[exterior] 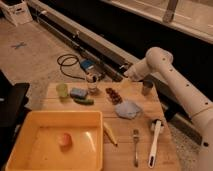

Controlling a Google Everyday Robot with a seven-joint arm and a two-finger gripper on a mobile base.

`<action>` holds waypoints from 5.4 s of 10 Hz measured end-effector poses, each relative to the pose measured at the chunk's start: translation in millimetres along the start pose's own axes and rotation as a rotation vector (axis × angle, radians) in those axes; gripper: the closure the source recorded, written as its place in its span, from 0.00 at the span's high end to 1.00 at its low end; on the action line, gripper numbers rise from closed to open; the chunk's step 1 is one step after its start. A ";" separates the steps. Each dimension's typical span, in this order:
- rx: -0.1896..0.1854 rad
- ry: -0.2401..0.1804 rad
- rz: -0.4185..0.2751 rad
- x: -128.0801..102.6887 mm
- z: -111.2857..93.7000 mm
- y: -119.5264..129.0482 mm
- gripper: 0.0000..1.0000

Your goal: Place grapes in tray

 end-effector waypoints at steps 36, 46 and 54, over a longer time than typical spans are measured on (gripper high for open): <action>0.037 0.247 0.136 59.5 145.9 -2.2 0.07; 0.202 -0.018 -0.051 -49.7 28.7 14.7 0.07; -0.079 -0.210 -0.278 -84.7 -9.5 129.0 0.07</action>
